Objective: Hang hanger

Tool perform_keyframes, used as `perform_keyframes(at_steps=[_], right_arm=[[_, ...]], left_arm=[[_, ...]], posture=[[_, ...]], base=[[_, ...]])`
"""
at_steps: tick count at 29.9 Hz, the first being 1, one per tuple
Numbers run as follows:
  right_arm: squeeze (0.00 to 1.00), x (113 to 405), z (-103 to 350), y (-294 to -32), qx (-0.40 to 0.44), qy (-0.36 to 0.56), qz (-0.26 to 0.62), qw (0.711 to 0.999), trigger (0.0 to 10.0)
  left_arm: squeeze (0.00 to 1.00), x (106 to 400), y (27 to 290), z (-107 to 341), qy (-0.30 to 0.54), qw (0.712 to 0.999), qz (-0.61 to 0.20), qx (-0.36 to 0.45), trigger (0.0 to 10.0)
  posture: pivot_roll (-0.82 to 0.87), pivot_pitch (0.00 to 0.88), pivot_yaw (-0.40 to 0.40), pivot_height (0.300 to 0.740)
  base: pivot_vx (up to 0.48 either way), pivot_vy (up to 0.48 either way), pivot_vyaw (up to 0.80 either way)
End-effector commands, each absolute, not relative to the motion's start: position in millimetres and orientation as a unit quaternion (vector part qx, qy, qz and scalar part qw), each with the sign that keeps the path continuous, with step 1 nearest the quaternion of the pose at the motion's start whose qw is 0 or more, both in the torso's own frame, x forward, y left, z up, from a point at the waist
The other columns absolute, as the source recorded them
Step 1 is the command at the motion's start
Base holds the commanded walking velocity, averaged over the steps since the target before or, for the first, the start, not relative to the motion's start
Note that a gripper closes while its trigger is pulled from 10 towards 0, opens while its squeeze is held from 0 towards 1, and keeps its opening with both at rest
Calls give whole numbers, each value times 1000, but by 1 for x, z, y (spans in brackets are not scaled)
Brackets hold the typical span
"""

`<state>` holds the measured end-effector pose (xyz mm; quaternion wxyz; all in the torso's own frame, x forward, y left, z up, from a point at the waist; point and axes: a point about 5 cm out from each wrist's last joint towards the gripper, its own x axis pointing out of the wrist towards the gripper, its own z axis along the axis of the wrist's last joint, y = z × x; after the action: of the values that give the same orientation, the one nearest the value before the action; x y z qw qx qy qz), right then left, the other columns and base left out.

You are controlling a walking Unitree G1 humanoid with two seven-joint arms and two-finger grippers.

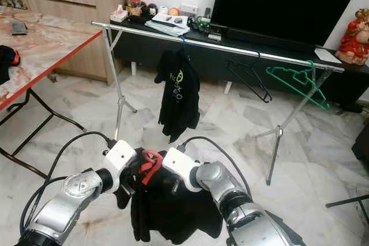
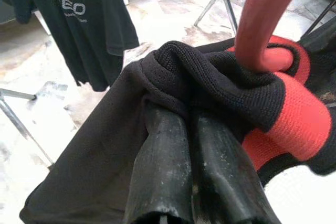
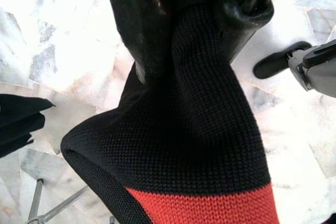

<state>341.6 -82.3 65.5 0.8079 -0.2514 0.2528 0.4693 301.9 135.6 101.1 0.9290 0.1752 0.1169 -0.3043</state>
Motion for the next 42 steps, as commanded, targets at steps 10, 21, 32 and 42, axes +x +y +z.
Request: perform_keyframes(at_steps=[10,21,32,42], right_arm=[[0,364,101,-104,-215,201,435,851,0],[0,360,91,-95,-225,211,426,851,0],[0,361,96,-76,-202,193,431,858,0],[0,364,106,-72,-172,163,437,868,0]], left_arm=[[0,301,147,85,149,932,-276,182,10000],[0,284,116,98,120,891,-412,150,10000],[0,269,97,90,141,853,-479,153,10000],[1000,264,95,86,166,828,-503,182,10000]], posture=[[167,0,-133,740],[173,0,-134,740],[181,0,-139,740],[178,0,-139,740]], base=[[0,0,0],[0,0,0],[0,0,0],[0,0,0]])
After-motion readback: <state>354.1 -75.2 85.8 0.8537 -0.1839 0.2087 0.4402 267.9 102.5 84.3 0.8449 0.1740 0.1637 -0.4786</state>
